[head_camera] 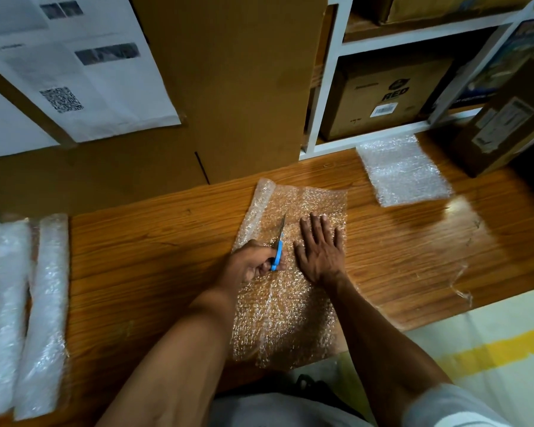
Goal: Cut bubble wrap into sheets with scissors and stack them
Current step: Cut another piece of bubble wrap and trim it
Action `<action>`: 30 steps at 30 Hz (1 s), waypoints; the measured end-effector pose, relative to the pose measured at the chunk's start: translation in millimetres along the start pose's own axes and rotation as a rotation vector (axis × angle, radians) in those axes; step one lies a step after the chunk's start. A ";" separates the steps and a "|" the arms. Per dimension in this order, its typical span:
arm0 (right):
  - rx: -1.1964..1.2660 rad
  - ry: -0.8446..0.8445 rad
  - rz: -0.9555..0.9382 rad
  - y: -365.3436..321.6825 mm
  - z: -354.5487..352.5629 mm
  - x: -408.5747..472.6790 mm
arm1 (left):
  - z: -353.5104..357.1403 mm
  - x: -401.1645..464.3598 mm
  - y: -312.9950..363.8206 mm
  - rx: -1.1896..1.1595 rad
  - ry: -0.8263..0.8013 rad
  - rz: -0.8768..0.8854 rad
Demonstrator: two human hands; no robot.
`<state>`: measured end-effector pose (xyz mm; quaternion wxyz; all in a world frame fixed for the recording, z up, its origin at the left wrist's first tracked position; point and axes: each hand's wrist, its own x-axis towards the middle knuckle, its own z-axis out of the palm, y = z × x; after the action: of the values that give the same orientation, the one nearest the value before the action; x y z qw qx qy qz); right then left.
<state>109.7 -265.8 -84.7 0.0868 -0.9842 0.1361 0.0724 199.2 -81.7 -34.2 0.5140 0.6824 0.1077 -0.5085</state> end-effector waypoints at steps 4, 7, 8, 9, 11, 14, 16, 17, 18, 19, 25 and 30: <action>0.004 0.028 0.003 -0.6 1.4 -0.9 | -0.8 2.4 4.6 -0.020 -0.049 -0.006; -0.002 0.023 0.004 -0.1 2.6 -0.8 | -3.3 9.3 9.2 -0.001 -0.068 -0.019; -0.003 0.029 0.003 0.0 3.0 -0.8 | -3.7 9.9 11.4 -0.001 -0.080 -0.022; -0.003 0.034 0.004 -0.1 3.1 -0.7 | -3.3 9.3 14.0 -0.003 -0.091 -0.018; 0.002 0.039 0.007 -0.7 3.1 -0.9 | -2.3 8.1 18.9 -0.012 -0.104 -0.011; 0.006 0.043 0.006 -1.0 2.7 -1.8 | -0.8 9.8 24.2 -0.008 -0.085 -0.008; 0.012 0.049 0.009 -1.0 1.8 -1.8 | -0.1 12.2 27.6 -0.006 -0.049 -0.008; 0.013 0.054 0.009 -1.6 1.3 -2.0 | 0.8 12.6 29.3 -0.007 -0.032 -0.007; 0.013 0.056 0.008 -2.1 1.2 -2.0 | 1.7 11.8 30.4 -0.008 -0.014 -0.003; 0.015 0.058 0.008 -2.2 1.4 -2.2 | 3.3 10.5 31.0 -0.003 0.005 0.002; 0.033 0.074 0.014 -1.1 3.4 -1.7 | 8.5 4.3 32.9 0.031 0.064 0.031; 0.046 0.084 0.018 -1.7 2.0 -1.5 | 7.5 5.7 43.0 -0.014 0.030 -0.025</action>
<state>108.5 -263.4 -86.2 0.1028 -0.9829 0.1500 0.0287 226.3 -109.1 -12.9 0.5107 0.6849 0.1272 -0.5039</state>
